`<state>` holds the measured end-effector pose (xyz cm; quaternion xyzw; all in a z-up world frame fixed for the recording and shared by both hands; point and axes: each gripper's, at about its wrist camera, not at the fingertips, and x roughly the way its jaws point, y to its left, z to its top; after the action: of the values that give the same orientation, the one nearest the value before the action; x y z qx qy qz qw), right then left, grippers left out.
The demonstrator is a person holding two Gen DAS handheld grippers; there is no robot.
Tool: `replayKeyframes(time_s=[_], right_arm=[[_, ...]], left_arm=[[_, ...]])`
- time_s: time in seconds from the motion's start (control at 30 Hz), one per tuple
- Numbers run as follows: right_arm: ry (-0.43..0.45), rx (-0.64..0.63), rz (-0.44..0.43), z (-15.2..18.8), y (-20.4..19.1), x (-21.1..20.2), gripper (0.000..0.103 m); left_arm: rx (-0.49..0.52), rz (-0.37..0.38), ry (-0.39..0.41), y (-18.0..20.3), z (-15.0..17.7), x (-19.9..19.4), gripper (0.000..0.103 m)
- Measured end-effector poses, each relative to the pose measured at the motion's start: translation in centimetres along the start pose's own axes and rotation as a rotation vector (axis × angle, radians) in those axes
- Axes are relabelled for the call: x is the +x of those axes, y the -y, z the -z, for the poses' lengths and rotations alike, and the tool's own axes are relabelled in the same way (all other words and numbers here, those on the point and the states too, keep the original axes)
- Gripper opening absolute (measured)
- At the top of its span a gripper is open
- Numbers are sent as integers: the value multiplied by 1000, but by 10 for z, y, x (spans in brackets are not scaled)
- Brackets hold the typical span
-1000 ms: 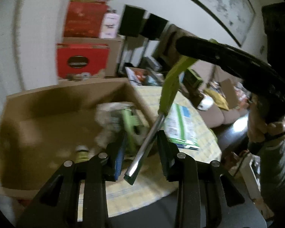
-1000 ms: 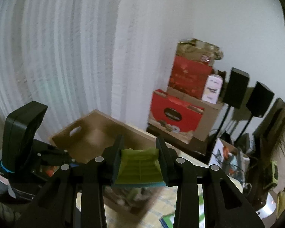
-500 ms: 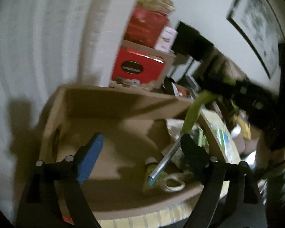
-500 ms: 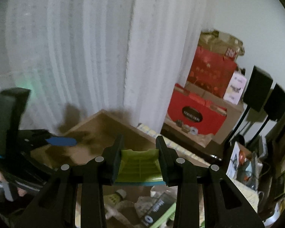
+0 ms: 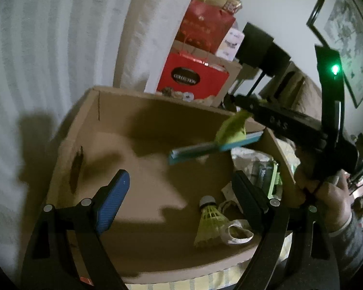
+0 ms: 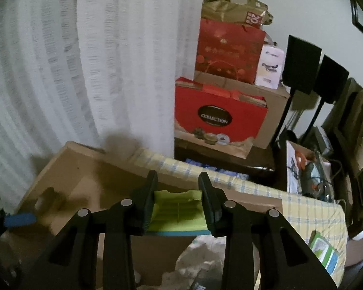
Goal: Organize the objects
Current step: 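Lower the squeegee into the box and open the right gripper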
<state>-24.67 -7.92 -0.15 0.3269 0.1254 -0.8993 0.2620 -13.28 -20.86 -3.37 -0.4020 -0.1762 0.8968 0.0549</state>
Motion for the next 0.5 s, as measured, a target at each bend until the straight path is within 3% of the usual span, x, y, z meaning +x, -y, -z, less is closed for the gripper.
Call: replayKeyframes(time_s=[0.2,0.5], right_arm=[[-3,-19,57,3,-14,12,35],[-82,40,34,1,-12,35,35]], left_arm=[[-20,3,-31,8,4,9,85],[-44,-2,-37,3,6,9,85]])
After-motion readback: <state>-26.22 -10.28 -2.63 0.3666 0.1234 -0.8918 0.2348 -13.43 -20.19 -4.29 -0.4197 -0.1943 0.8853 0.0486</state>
